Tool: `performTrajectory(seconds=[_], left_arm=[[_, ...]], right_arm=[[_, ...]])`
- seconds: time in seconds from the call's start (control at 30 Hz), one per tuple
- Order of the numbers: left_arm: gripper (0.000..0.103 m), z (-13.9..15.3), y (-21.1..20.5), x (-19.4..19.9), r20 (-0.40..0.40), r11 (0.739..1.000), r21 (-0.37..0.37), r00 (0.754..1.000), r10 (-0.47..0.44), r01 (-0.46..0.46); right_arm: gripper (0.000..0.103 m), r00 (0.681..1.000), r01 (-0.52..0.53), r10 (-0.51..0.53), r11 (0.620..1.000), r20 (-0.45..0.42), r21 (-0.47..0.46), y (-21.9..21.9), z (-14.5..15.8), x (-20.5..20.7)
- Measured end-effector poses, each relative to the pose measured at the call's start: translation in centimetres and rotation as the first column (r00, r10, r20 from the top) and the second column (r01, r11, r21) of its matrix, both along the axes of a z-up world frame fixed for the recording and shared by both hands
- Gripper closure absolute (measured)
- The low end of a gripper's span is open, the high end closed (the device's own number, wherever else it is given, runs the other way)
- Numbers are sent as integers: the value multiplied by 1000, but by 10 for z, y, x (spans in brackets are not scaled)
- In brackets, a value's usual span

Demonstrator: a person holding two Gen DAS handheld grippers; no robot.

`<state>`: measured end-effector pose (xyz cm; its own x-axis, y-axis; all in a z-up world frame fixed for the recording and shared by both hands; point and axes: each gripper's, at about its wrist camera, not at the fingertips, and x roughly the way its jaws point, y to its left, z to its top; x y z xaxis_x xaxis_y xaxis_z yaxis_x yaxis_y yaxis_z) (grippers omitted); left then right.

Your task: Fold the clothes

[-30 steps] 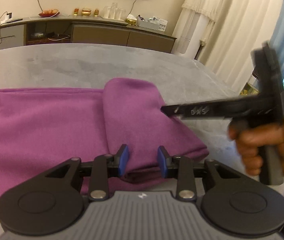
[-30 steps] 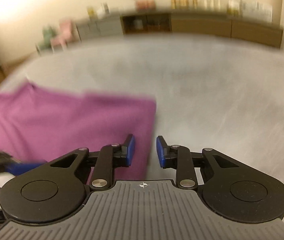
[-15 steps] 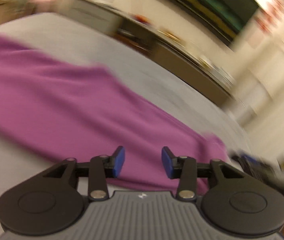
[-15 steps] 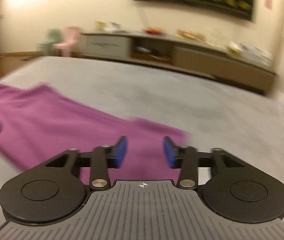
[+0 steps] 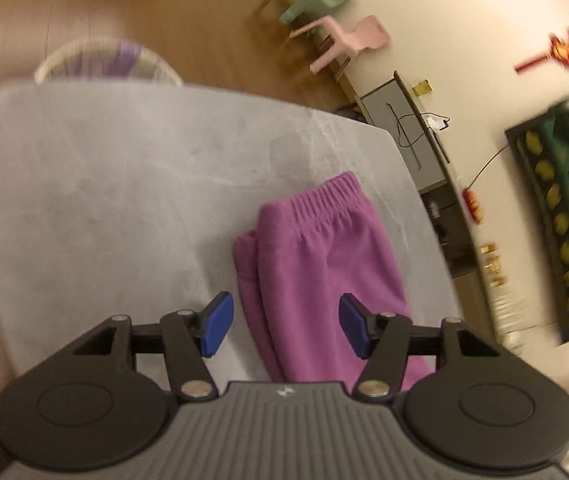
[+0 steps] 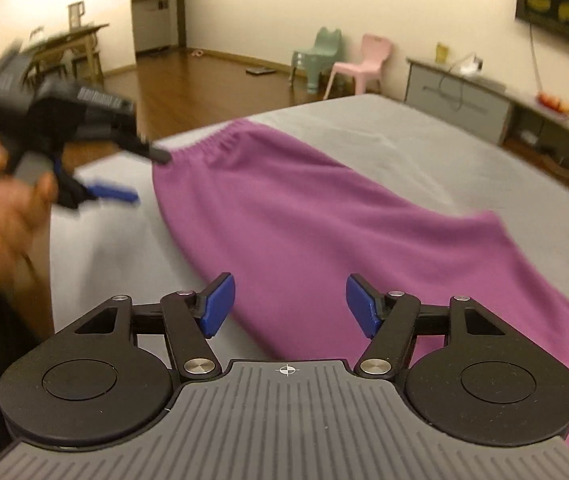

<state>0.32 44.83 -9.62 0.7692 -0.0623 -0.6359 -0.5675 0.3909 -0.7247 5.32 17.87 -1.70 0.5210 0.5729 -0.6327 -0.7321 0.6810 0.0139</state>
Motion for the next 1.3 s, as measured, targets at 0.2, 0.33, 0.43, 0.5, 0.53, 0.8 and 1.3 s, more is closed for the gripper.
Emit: performTrajectory(seconds=[0.2,0.33,0.43,0.5,0.53,0.8,1.3], left_arm=[[48,-10,12,5,51,1000,0,998,-31,31],[87,-6,7,11,29,991,106,996,-82,79],[93,-4,3,16,10,976,185,993,-119,115],[100,2,-3,21,10,958,250,990,-144,137],[101,10,-15,23,21,935,317,985,-172,157],[101,40,-109,27,-29,684,660,921,-389,310],[63,-26,21,-6,112,999,-31,994,-4,8]], right_arm=[[50,993,48,-46,999,-113,13,75,1,58],[98,983,83,-89,996,-162,-42,125,-8,101],[97,978,97,-118,987,-172,-130,147,-23,115],[93,975,92,-123,981,-183,-170,158,-31,121],[90,973,90,-125,979,-196,-183,162,-34,124],[39,930,-46,29,998,-367,-38,177,13,150],[30,958,-73,24,984,-285,-164,208,-28,123]])
